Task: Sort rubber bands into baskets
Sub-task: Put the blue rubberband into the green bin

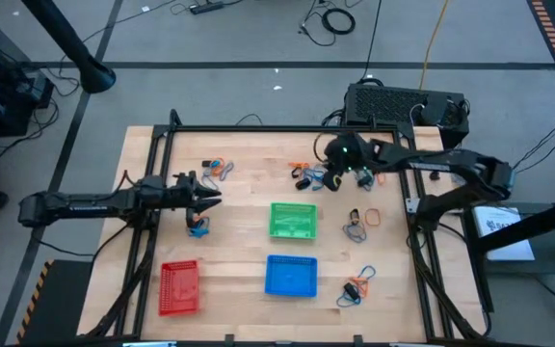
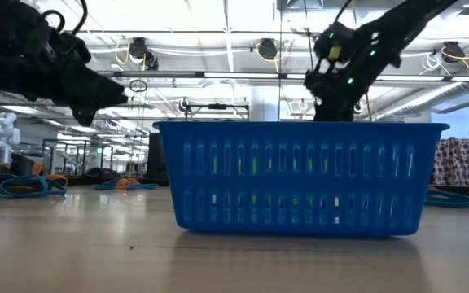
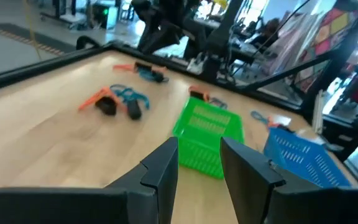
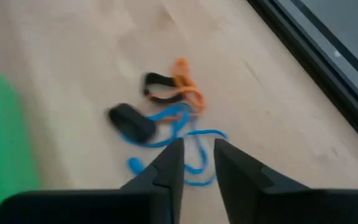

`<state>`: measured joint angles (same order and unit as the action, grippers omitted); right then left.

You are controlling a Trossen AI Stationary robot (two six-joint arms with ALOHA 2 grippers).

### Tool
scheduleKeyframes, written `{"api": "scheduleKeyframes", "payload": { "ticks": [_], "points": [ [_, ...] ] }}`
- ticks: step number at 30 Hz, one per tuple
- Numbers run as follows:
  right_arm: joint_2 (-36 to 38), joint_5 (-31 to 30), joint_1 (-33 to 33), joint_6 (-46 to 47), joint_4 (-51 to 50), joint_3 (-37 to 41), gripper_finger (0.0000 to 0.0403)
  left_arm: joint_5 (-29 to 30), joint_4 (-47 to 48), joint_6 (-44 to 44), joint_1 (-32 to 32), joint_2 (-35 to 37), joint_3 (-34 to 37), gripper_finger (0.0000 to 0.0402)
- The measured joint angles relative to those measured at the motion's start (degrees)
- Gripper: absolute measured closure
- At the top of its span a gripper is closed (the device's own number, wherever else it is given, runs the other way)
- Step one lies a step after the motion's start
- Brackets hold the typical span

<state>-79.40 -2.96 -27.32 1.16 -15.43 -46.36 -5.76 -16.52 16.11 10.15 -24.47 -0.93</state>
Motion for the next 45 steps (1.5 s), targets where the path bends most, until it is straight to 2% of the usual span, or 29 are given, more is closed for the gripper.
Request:
{"api": "scheduleKeyframes", "payload": {
  "ticks": [5,11,16,20,28,32,34,40,43,45],
  "points": [
    [-6.1,0.0,-4.2,0.0,0.4,-0.2,0.0284,0.0,0.0,-0.6,0.0,-1.0,0.0,0.0275],
    [-13.2,0.3,-6.2,-0.8,5.3,-0.2,0.0278,0.0,-0.4,-4.2,-0.1,-1.0,0.0,0.0275],
    [-15.8,0.7,-6.8,-0.9,6.3,-0.2,0.0277,0.0,-1.8,-6.1,-0.1,-1.0,0.0,0.0275],
    [-17.5,5.0,-7.0,-1.2,7.8,-0.2,0.0277,0.0,-4.5,-7.8,-0.1,-1.0,0.0,0.0275],
    [-21.1,4.7,-7.2,-2.0,11.1,-0.4,0.0288,-0.1,-7.6,-11.0,-0.1,-1.0,-0.1,0.0275],
    [-20.3,3.0,-7.1,-3.9,10.8,-0.3,0.0351,-0.1,-9.2,-10.7,-0.1,-1.0,-0.1,0.0275],
    [-18.9,0.1,-7.1,-5.5,10.0,-0.1,0.0388,-0.1,-10.2,-10.6,-0.1,-1.0,-0.1,0.0275],
    [-11.2,-7.3,-6.2,-5.5,7.0,-0.2,0.04,0.0,-10.2,-9.8,-0.1,-1.0,-0.1,0.0275],
    [-6.6,-7.4,-4.2,-3.9,5.0,-0.1,0.0401,0.0,-10.1,-7.4,-0.1,-1.1,-0.1,0.0275],
    [-3.7,-5.0,-2.1,-1.5,4.3,-0.2,0.0402,0.0,-10.0,-5.3,-0.1,-1.2,-0.1,0.0275]
  ]
}}
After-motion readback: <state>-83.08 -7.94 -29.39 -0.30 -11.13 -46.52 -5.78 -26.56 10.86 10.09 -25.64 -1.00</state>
